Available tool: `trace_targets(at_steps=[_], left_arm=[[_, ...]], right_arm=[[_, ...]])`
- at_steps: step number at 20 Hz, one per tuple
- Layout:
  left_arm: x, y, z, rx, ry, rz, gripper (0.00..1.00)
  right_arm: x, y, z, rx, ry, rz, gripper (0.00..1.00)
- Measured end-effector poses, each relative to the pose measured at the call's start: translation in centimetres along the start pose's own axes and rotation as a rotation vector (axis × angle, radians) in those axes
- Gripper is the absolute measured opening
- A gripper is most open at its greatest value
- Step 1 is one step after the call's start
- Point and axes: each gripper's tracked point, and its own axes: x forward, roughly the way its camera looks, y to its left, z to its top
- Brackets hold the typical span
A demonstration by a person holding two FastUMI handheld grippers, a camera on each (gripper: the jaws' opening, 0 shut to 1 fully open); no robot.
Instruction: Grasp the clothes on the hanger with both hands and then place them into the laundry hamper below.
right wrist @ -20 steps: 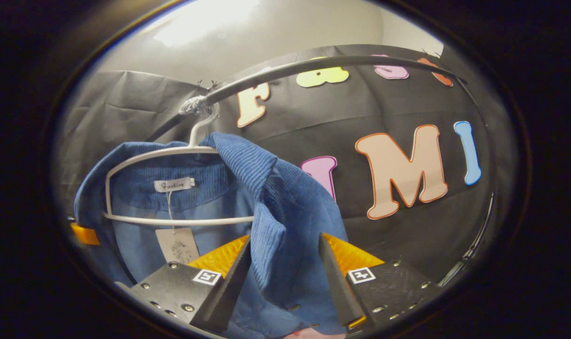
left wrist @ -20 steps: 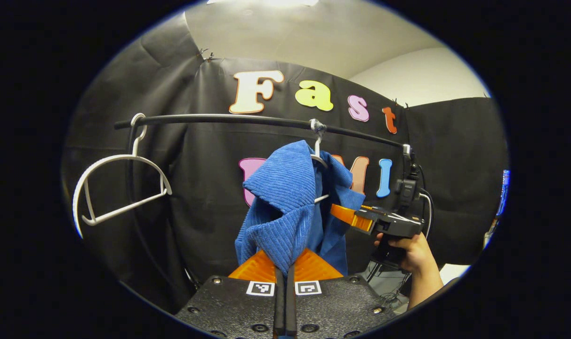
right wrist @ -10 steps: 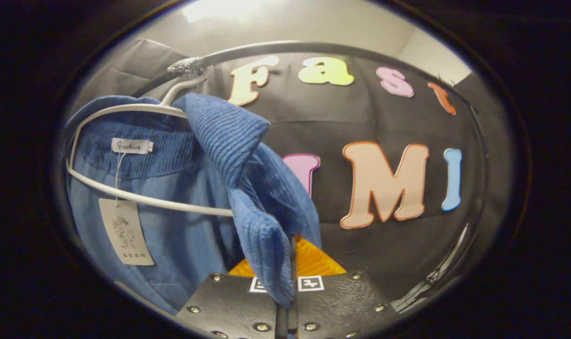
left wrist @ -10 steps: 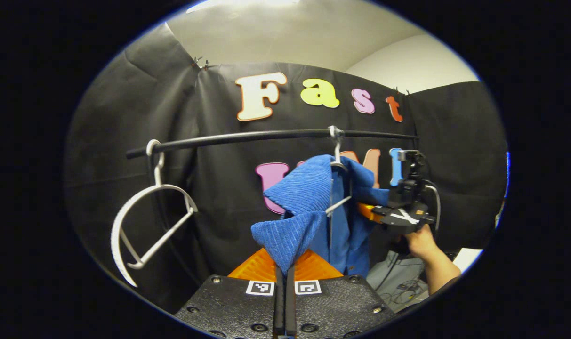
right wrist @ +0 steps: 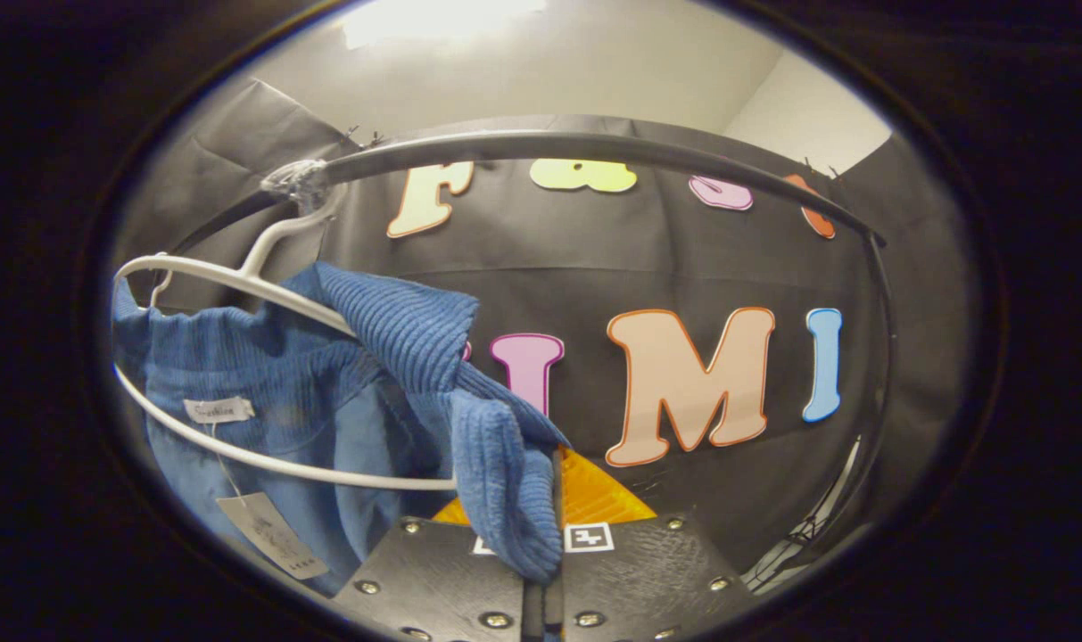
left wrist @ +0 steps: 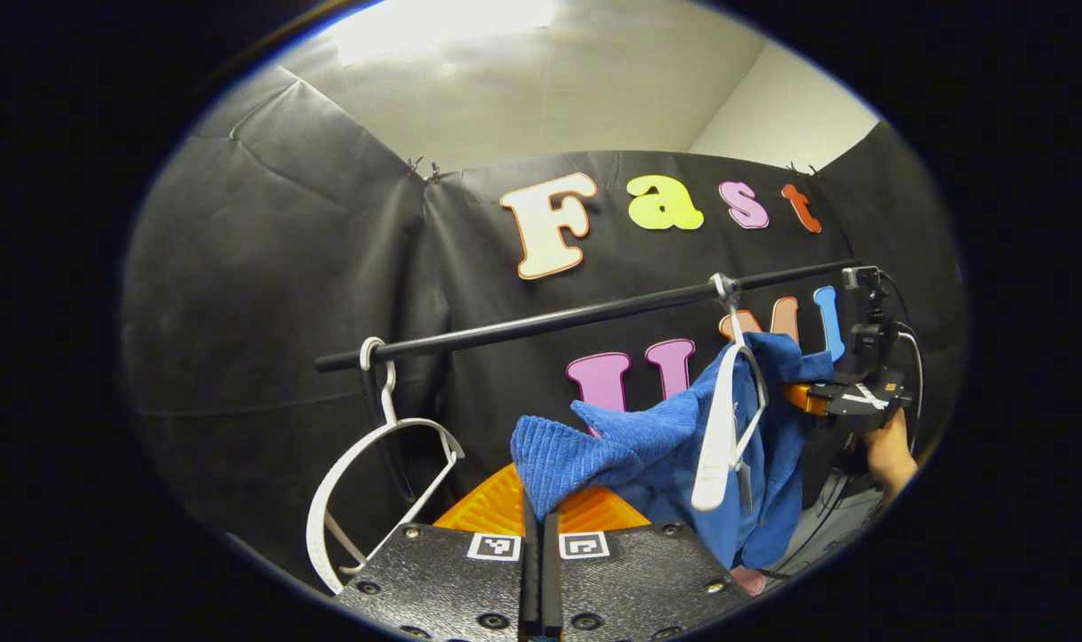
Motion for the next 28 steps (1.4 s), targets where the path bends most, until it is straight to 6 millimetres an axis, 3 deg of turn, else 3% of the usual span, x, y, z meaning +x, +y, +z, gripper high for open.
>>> trace_targets(at_steps=[6,10,14,17,20,23,25,28], left_arm=[[4.0,-0.4,1.1,-0.035,-0.045,-0.014,0.01],[7.2,-1.6,-1.8,-0.119,0.006,-0.057,0.01],[8.3,-3.2,-5.5,-0.195,0.030,-0.093,0.01],[7.8,-4.1,-8.8,-0.260,0.063,-0.117,0.01],[6.8,-3.7,-12.3,-0.306,0.072,-0.086,0.00],[4.5,-3.2,-15.0,-0.356,0.075,-0.033,0.02],[3.2,-2.8,-17.2,-0.357,0.102,-0.018,0.02],[2.1,-3.2,-18.5,-0.351,0.143,-0.014,0.02]], right_arm=[[4.8,-2.0,-2.2,0.061,0.078,0.003,0.04],[7.3,-2.5,-7.0,0.076,0.179,0.019,0.05],[8.2,-2.9,-13.4,0.194,0.279,0.008,0.05],[6.7,-1.4,-17.3,0.251,0.324,0.032,0.05],[3.7,1.5,-18.7,0.301,0.291,0.070,0.04],[0.9,4.6,-21.6,0.293,0.303,0.100,0.04],[-1.1,6.1,-22.3,0.296,0.300,0.118,0.04],[-3.9,7.2,-21.4,0.307,0.286,0.136,0.04]])
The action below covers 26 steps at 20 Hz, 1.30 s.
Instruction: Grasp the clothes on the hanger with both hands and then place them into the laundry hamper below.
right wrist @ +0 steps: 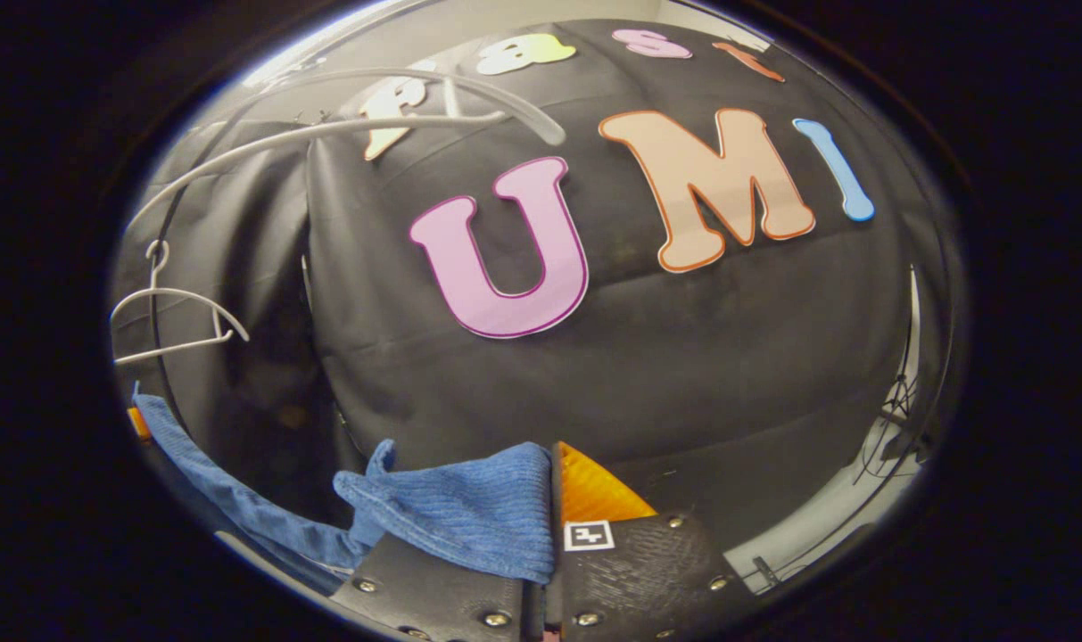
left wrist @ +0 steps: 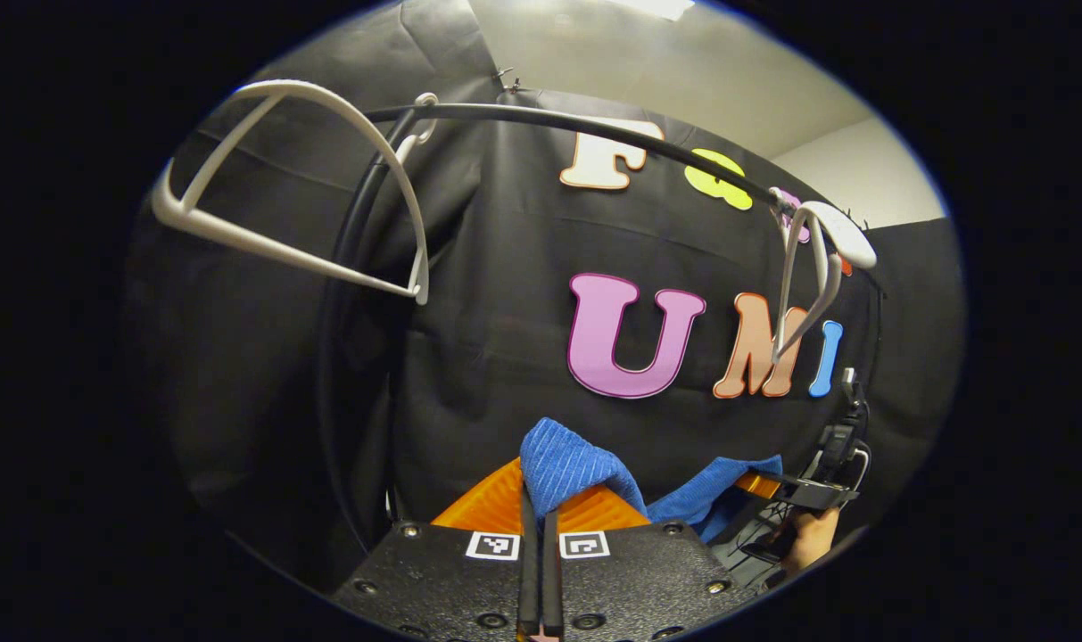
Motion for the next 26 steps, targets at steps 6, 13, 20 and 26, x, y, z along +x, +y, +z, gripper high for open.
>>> trace_targets(at_steps=[6,13,20,26], left_arm=[[-3.0,-3.6,1.0,0.024,-0.027,-0.049,0.00],[-5.8,-8.3,3.6,0.043,-0.092,-0.087,0.02],[-6.7,-13.9,6.2,0.072,-0.140,-0.143,0.02],[-6.5,-17.1,7.4,0.092,-0.201,-0.170,0.03]], right_arm=[[-6.0,4.0,1.2,-0.062,-0.005,0.078,0.05],[-12.7,7.4,4.7,-0.067,-0.084,0.155,0.05],[-17.2,9.6,7.5,-0.076,-0.146,0.217,0.05],[-18.9,9.5,9.6,-0.087,-0.216,0.222,0.05]])
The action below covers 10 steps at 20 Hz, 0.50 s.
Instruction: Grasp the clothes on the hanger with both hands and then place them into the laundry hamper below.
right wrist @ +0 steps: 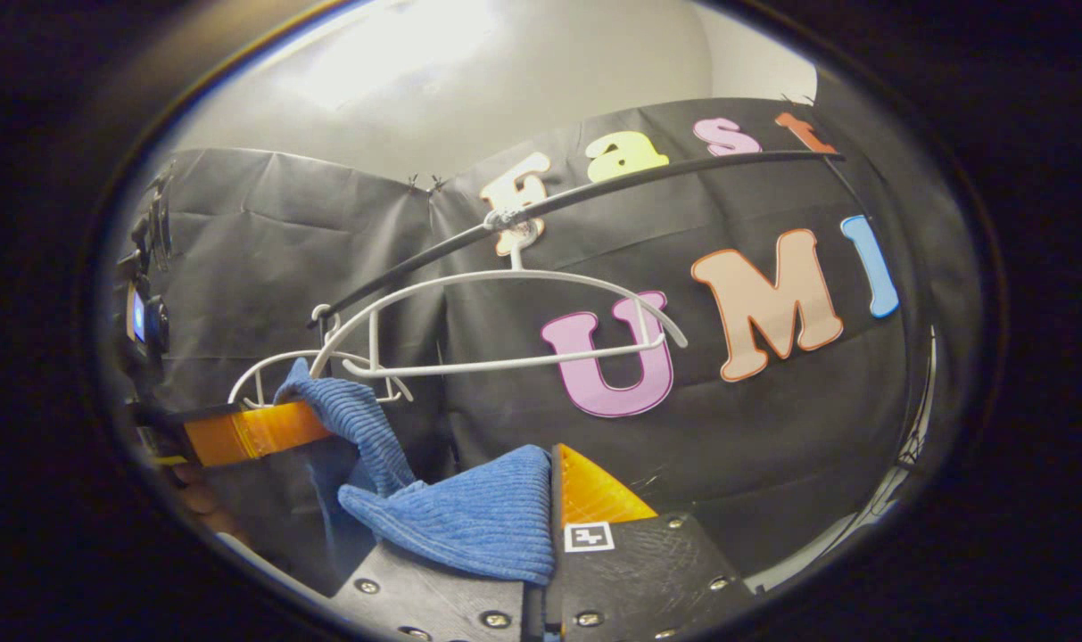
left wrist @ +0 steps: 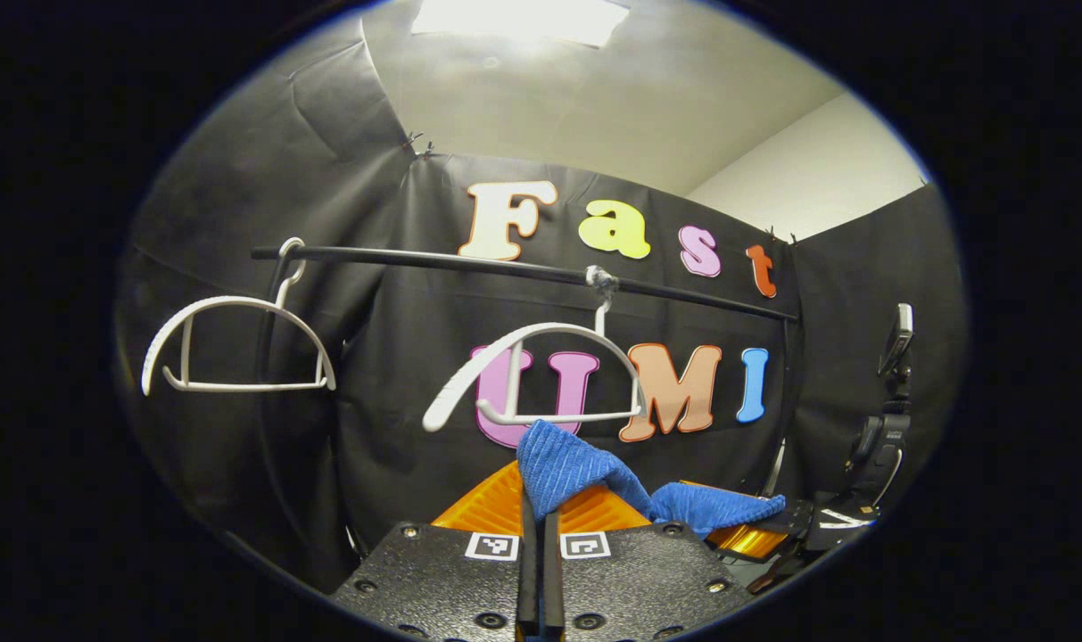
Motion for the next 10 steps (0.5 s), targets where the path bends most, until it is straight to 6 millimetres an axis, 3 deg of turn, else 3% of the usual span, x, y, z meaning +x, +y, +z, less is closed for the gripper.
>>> trace_targets(at_steps=[5,10], left_arm=[[1.6,-0.7,-3.2,0.007,0.036,0.001,0.03],[3.5,-0.2,-8.0,0.024,0.097,0.025,0.03]], right_arm=[[0.4,-1.7,-1.7,0.001,0.022,-0.029,0.05],[1.4,-4.3,-5.9,0.027,0.082,-0.058,0.05]])
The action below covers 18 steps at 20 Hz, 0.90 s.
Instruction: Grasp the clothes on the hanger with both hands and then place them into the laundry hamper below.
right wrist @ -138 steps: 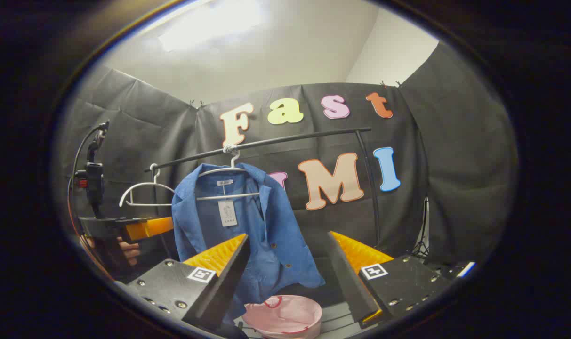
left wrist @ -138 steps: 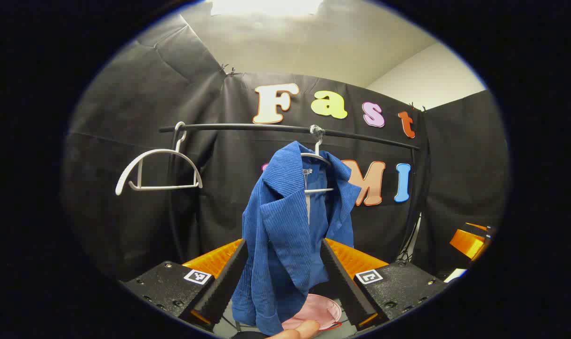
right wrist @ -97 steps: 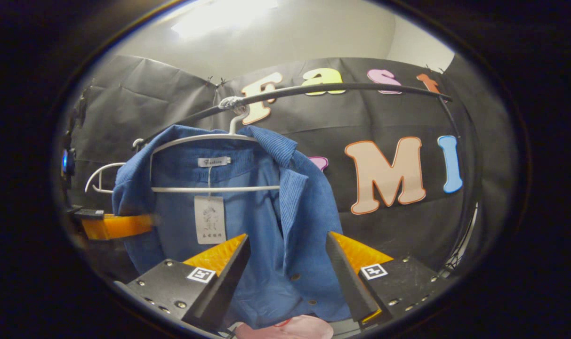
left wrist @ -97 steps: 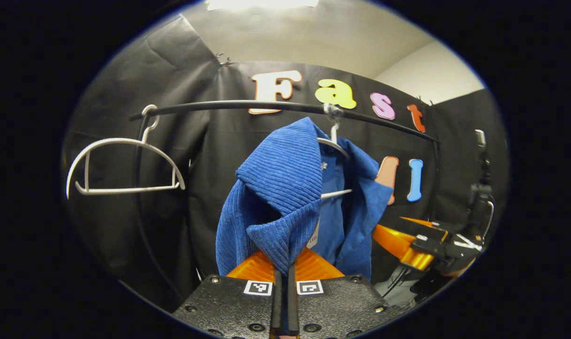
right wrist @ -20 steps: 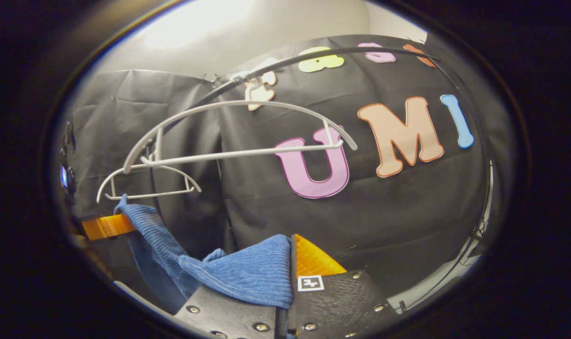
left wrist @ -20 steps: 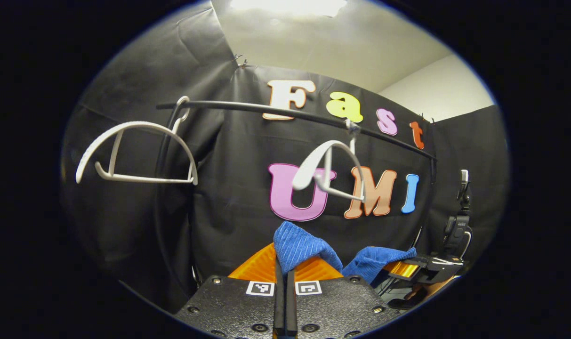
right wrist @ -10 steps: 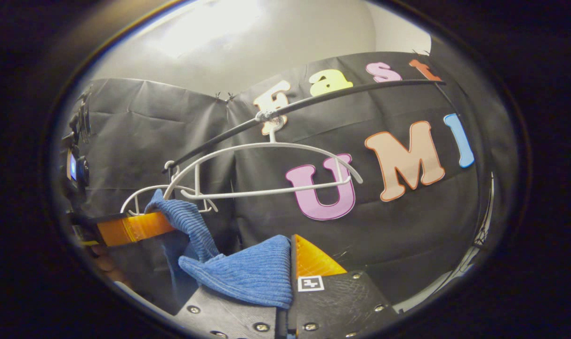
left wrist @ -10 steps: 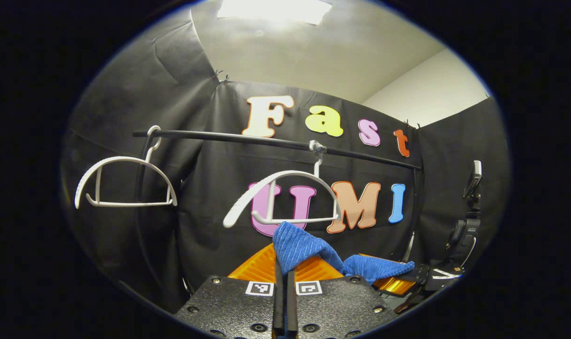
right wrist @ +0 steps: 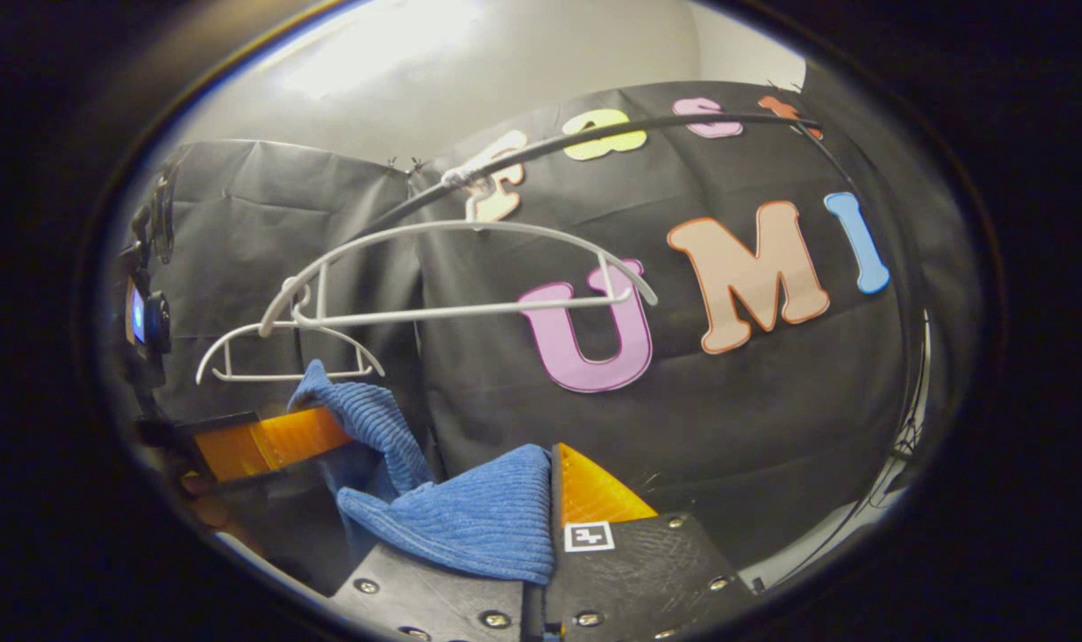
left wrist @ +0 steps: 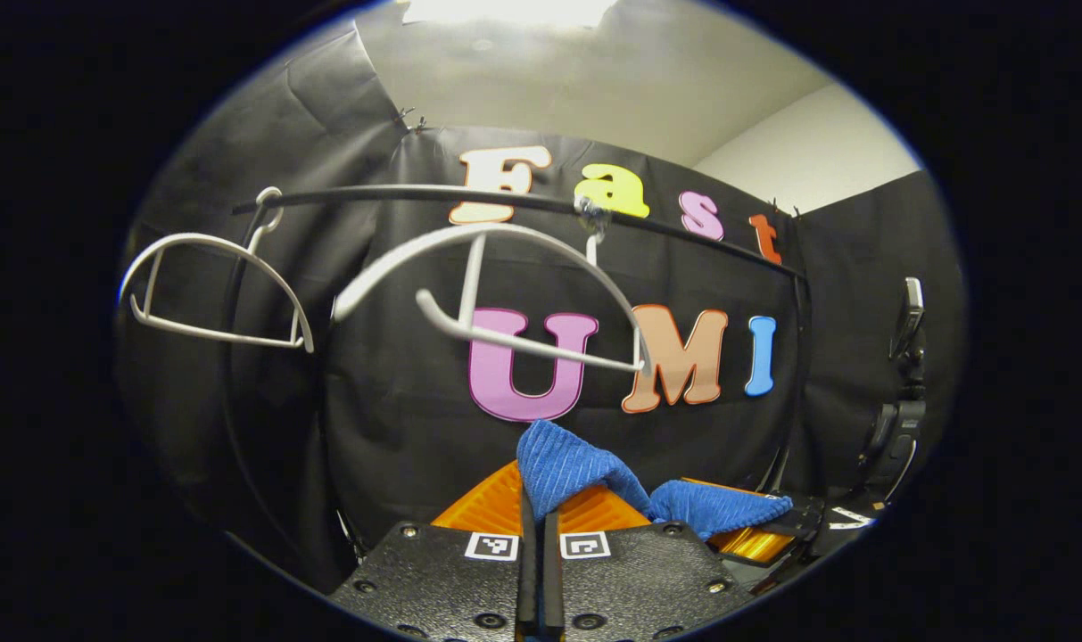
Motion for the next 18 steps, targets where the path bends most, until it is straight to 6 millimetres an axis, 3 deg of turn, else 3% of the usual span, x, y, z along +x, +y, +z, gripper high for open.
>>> trace_targets(at_steps=[11,18], left_arm=[[4.6,1.6,-13.0,0.018,0.109,0.022,0.03],[5.8,3.4,-21.8,-0.036,0.197,0.039,0.03]], right_arm=[[3.3,-6.0,-13.2,0.072,0.190,-0.089,0.05],[3.7,-10.0,-20.7,0.057,0.290,-0.184,0.05]])
